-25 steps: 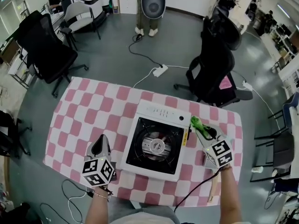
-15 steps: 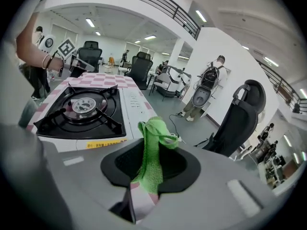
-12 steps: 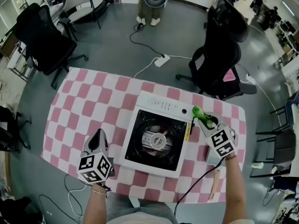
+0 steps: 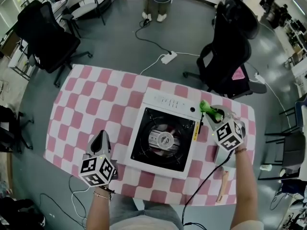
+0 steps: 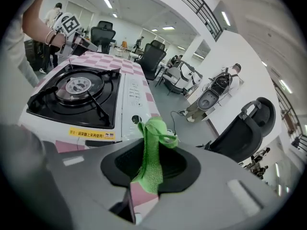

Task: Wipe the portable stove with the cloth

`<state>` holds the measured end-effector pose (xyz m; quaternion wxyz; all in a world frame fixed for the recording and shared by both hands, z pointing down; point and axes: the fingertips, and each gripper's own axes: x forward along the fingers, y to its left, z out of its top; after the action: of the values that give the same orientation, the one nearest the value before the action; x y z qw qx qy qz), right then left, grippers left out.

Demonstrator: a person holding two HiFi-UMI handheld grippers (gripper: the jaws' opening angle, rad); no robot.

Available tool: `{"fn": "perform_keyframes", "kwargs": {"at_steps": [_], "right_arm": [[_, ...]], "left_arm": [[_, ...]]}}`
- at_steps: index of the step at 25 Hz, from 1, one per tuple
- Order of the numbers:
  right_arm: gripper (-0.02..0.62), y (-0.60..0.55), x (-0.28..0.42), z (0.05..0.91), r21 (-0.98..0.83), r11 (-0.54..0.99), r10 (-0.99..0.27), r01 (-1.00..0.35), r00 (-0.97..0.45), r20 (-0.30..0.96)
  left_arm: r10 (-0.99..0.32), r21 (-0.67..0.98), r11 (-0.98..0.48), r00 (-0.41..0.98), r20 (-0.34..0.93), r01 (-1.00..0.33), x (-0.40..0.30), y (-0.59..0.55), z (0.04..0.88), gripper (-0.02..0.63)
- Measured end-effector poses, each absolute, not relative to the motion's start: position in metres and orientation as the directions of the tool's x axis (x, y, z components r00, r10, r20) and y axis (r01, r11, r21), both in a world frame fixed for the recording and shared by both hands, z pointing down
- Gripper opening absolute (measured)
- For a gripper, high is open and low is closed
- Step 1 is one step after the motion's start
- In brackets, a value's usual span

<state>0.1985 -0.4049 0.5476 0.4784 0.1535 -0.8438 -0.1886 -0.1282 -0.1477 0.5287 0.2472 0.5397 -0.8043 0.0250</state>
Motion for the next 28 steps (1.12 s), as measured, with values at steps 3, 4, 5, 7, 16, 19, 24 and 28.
{"fn": "perform_keyframes", "kwargs": {"at_steps": [3, 4, 5, 7, 16, 19, 24, 28], "right_arm": [[0.094, -0.402, 0.197, 0.549, 0.472, 0.881, -0.429, -0.037, -0.484, 0.763], [0.094, -0.401, 0.197, 0.549, 0.474, 0.880, -0.425, -0.021, -0.482, 0.767], [0.094, -0.400, 0.196, 0.549, 0.476, 0.879, -0.420, -0.006, -0.481, 0.769], [0.095, -0.397, 0.196, 0.549, 0.475, 0.880, -0.410, 0.016, -0.481, 0.775], [0.094, -0.382, 0.198, 0.551, 0.459, 0.886, -0.379, 0.069, -0.462, 0.802], [0.094, -0.379, 0.199, 0.553, 0.452, 0.890, -0.374, 0.064, -0.467, 0.801], [0.094, -0.372, 0.200, 0.553, 0.443, 0.894, -0.363, 0.063, -0.478, 0.800], [0.094, -0.363, 0.201, 0.555, 0.427, 0.902, -0.351, 0.060, -0.475, 0.807]], "left_arm": [[-0.854, 0.221, 0.421, -0.303, 0.424, -0.880, -0.131, -0.144, 0.527, 0.000], [-0.853, 0.219, 0.423, -0.304, 0.424, -0.879, -0.131, -0.143, 0.527, 0.000], [-0.852, 0.219, 0.424, -0.305, 0.425, -0.879, -0.132, -0.142, 0.526, 0.000], [-0.850, 0.222, 0.430, -0.309, 0.427, -0.875, -0.133, -0.140, 0.527, 0.000], [-0.842, 0.237, 0.452, -0.323, 0.433, -0.860, -0.137, -0.135, 0.527, 0.000], [-0.842, 0.235, 0.454, -0.327, 0.430, -0.859, -0.139, -0.134, 0.526, 0.000], [-0.844, 0.234, 0.448, -0.322, 0.428, -0.863, -0.138, -0.134, 0.525, 0.000], [-0.846, 0.234, 0.442, -0.316, 0.429, -0.866, -0.137, -0.133, 0.525, 0.000]]}}
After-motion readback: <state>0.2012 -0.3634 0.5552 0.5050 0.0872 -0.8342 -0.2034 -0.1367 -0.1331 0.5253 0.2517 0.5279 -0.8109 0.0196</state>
